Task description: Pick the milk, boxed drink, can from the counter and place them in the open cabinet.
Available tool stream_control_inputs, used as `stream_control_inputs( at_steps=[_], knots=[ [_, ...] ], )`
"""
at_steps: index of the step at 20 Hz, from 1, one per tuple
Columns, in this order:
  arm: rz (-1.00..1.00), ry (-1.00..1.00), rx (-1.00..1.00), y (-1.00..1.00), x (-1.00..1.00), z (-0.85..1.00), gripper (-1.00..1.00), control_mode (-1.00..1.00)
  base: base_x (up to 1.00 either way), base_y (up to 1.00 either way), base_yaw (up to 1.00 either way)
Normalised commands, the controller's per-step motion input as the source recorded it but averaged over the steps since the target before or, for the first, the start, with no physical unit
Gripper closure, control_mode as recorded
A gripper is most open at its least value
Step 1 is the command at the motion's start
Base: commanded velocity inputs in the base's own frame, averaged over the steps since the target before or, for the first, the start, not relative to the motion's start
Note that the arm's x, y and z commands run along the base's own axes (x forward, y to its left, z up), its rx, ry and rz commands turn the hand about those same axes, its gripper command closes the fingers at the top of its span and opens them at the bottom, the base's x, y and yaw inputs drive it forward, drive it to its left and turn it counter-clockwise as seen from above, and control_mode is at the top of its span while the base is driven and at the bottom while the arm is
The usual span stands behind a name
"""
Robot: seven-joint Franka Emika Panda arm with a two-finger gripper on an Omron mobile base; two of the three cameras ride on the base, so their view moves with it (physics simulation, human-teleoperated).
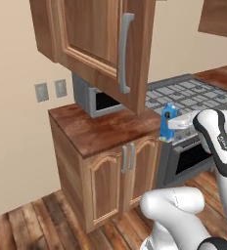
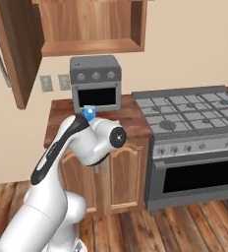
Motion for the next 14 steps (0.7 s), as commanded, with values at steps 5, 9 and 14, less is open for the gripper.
stream_control_inputs(
  at_steps=[5,9,14],
  knots=[
    [0.0,0.0,0.0,0.0,0.0,0.0,1.0,1.0,0.0,-0.5,0.19],
    [0.0,0.0,0.0,0.0,0.0,0.0,1.0,1.0,0.0,-0.79,0.27],
    [0.0,0.0,0.0,0.0,0.0,0.0,1.0,1.0,-0.01,-0.7,0.32]
  ],
)
